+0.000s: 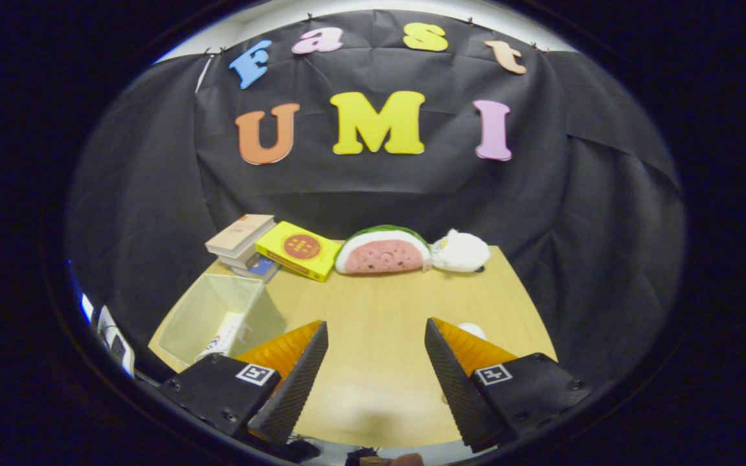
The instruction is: Open the storage box then place both shoes into the box .Put the left shoe in first, then the right shoe, with the right side of both shoes facing outward in a uniform manner.
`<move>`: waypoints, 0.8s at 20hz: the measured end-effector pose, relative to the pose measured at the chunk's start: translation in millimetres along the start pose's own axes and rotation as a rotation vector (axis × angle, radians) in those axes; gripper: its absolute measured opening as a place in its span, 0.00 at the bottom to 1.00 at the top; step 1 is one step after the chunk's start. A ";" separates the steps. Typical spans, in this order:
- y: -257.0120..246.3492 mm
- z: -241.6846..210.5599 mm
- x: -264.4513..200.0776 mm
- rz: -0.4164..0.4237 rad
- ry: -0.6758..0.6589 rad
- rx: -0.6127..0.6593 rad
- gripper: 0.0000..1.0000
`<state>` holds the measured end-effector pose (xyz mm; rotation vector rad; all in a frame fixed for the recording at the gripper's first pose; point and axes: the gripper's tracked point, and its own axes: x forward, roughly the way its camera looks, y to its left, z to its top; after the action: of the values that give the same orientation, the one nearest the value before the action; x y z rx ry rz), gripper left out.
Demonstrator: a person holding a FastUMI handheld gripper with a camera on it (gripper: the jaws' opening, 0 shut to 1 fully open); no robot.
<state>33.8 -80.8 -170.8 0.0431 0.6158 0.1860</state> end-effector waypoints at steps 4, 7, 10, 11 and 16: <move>-78.8 -38.4 24.7 -0.061 0.049 -0.043 0.98; -113.0 -76.9 58.2 -0.064 0.137 -0.058 0.98; -140.9 -110.5 91.0 -0.081 0.217 -0.034 0.98; -147.6 -123.1 102.8 -0.084 0.249 -0.024 0.98; -158.5 -162.0 151.0 -0.066 0.370 0.067 0.98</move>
<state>86.4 -210.8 -404.2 0.0532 0.9908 0.1094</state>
